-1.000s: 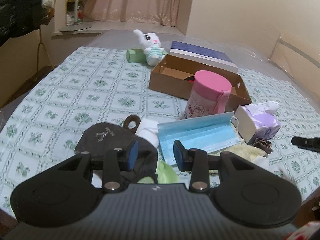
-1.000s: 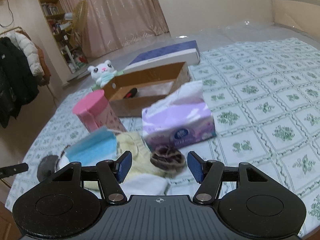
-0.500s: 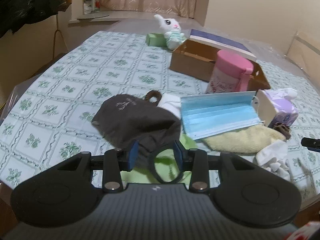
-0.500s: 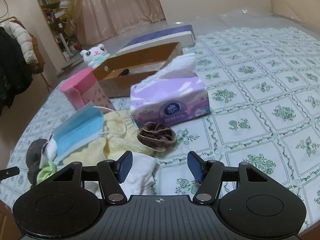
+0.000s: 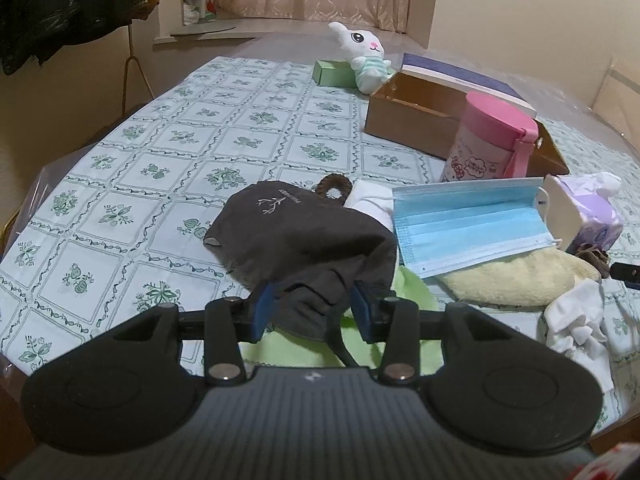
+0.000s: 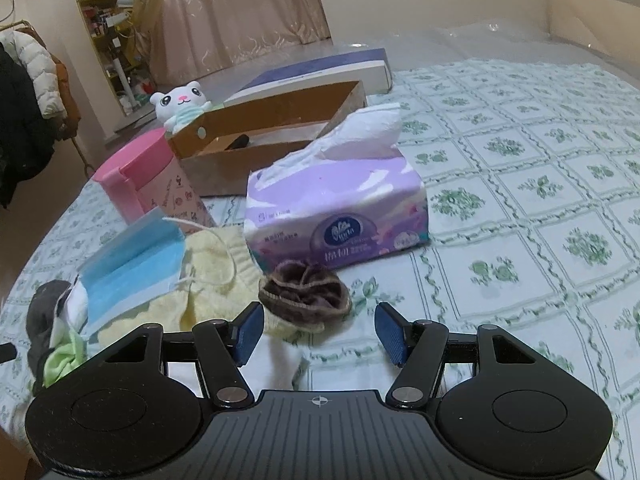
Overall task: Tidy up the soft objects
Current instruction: 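Reach the right tool to the brown sock and grasp it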
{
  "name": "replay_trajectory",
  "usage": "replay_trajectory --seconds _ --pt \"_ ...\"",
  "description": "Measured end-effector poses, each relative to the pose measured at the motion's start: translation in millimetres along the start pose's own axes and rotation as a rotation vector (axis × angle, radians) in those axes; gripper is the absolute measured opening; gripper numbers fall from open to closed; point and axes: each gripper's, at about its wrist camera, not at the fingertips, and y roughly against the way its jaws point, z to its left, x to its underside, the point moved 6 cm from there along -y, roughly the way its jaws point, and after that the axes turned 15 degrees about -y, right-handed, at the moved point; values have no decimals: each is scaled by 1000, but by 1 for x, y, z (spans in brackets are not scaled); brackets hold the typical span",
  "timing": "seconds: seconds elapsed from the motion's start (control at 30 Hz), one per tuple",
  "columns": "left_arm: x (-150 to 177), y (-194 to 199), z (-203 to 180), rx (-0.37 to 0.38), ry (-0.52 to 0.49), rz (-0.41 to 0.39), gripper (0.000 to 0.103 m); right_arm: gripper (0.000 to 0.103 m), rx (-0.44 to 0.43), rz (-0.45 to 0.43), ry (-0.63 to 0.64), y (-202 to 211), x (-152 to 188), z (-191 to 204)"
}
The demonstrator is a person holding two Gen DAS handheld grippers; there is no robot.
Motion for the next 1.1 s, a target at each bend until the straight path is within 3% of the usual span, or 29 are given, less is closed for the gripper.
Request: replay_trajectory --seconds 0.23,0.5,0.53,0.57,0.6,0.73,1.1 --pt "-2 -3 3 -12 -1 -1 47 62 10 -4 27 -21 -8 11" --pt "-4 -7 -2 3 -24 -5 47 61 20 -12 72 -36 -3 13" --pt "-5 -8 -3 6 -29 -6 47 59 19 -19 80 -36 -3 13" --pt "-6 -9 -5 10 -37 -9 47 44 18 -28 90 -36 -3 14" --pt "-6 -10 -7 12 -45 -13 47 38 14 -30 99 -35 -3 14" --pt "-11 -14 -21 23 -103 -29 47 21 0 -41 103 -31 -5 13" --pt "-29 -39 -90 91 -364 -92 46 19 1 -94 36 0 -17 -6"
